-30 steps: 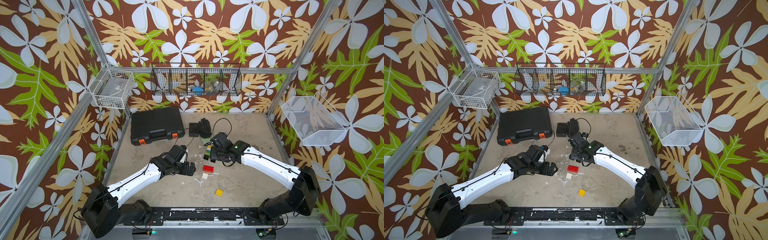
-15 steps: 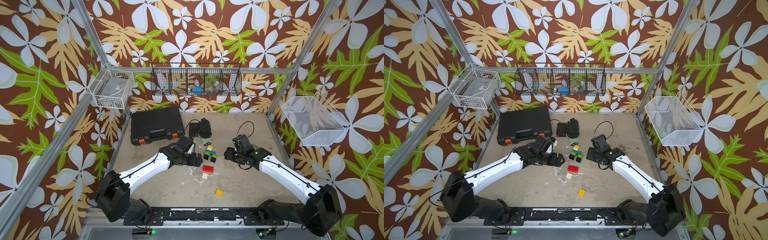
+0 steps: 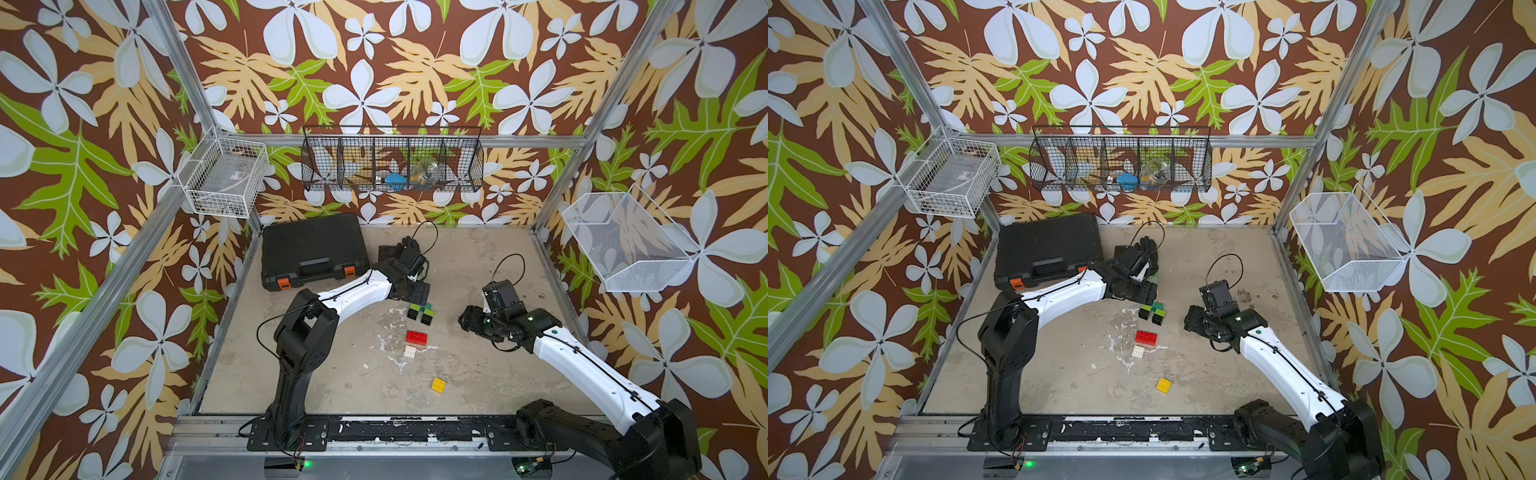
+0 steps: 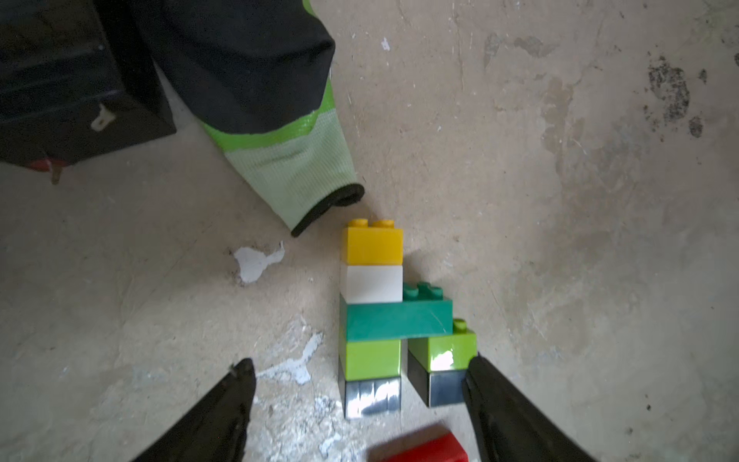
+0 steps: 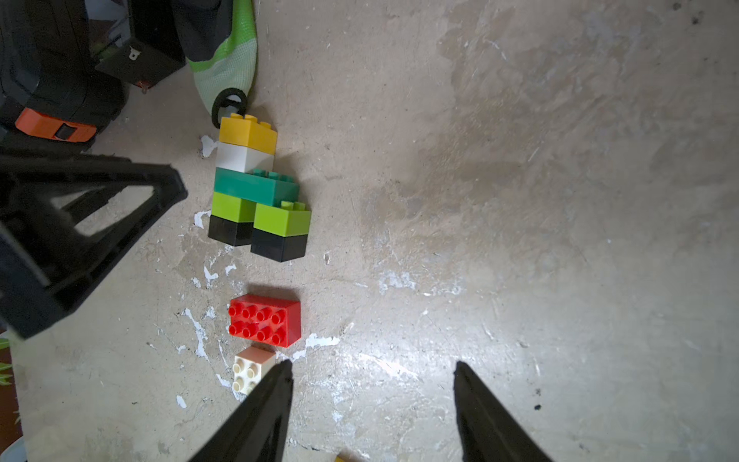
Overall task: Assemble a giraffe with lego
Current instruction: Pick up the lego brick from the center of the board.
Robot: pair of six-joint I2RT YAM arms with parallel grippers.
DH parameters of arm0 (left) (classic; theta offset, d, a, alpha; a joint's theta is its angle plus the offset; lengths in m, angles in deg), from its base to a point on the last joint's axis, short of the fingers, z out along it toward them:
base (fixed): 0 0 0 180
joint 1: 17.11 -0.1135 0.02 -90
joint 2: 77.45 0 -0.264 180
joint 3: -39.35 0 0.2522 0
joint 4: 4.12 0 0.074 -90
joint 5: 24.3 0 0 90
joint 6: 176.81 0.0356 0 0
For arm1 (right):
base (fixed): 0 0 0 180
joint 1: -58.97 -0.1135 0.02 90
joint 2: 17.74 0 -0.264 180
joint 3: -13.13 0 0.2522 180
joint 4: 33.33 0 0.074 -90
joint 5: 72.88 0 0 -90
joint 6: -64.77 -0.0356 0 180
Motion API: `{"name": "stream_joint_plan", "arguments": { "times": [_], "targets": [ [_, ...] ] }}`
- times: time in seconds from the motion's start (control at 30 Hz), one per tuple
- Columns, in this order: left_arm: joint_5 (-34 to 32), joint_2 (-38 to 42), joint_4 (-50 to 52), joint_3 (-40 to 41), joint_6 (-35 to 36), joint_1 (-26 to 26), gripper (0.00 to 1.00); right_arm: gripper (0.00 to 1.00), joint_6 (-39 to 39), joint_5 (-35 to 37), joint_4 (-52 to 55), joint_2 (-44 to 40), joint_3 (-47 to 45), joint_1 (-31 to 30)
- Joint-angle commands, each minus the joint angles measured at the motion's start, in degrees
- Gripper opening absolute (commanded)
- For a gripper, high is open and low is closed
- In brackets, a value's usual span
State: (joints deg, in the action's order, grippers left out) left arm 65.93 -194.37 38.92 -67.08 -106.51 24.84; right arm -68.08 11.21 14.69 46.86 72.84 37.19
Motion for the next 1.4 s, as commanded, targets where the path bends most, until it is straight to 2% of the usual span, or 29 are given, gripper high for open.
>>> {"name": "stream_joint_plan", "arguments": {
  "times": [0.0, 0.23, 0.4, 0.5, 0.63, 0.73, 0.8, 0.9, 0.97, 1.03, 1.23, 1.33, 1.37],
  "targets": [
    [-2.0, -2.4, -1.2, -2.5, 1.4, 0.1, 0.85, 0.66, 2.8, -1.0, 1.7, 0.3, 0.9, 0.9],
    [-4.3, -9.7, 0.7, -10.6, 2.6, 0.5, 0.85, 0.66, 6.1, -2.1, 1.9, 2.4, 1.6, 3.9],
    [-5.6, -13.4, 3.3, -14.9, 3.0, 0.8, 0.81, 0.65, 8.0, -3.6, 1.3, 4.2, 2.7, 6.7],
    [-6.0, -14.5, 4.3, -15.4, 3.2, 0.8, 0.78, 0.65, 8.9, -4.5, 0.7, 5.1, 2.9, 8.0],
    [-5.9, -15.6, 5.2, -16.0, 3.2, 0.8, 0.69, 0.65, 9.4, -5.9, -0.3, 6.4, 2.8, 9.2],
    [-5.9, -16.1, 6.2, -16.3, 3.3, 0.9, 0.68, 0.65, 9.7, -6.5, -0.6, 7.0, 2.7, 9.8],
    [-5.9, -16.1, 6.1, -16.0, 3.3, 0.9, 0.56, 0.65, 9.8, -6.7, -1.0, 7.0, 2.3, 10.2],
    [-5.5, -16.2, 6.1, -16.1, 3.1, 0.9, 0.44, 0.65, 10.1, -7.2, -1.4, 6.9, 1.6, 10.8],
    [-5.3, -16.1, 6.1, -16.1, 2.9, 0.9, 0.42, 0.65, 10.1, -7.4, -1.5, 6.8, 1.3, 11.1],
    [-5.3, -16.0, 6.1, -16.1, 2.6, 0.9, 0.33, 0.65, 10.3, -7.4, -1.5, 6.6, 0.8, 11.5],
    [-5.5, -14.6, 6.1, -15.2, 2.0, 0.9, 0.22, 0.64, 10.6, -7.5, -1.8, 5.6, -0.1, 12.4],
    [-6.2, -12.5, 4.7, -13.2, 1.4, 0.9, 0.19, 0.64, 10.5, -7.7, -2.0, 5.3, -0.3, 12.6],
    [-6.4, -11.5, 3.4, -11.8, 1.2, 0.9, 0.15, 0.64, 10.6, -7.9, -2.2, 5.3, -0.5, 12.6]
  ]
}}
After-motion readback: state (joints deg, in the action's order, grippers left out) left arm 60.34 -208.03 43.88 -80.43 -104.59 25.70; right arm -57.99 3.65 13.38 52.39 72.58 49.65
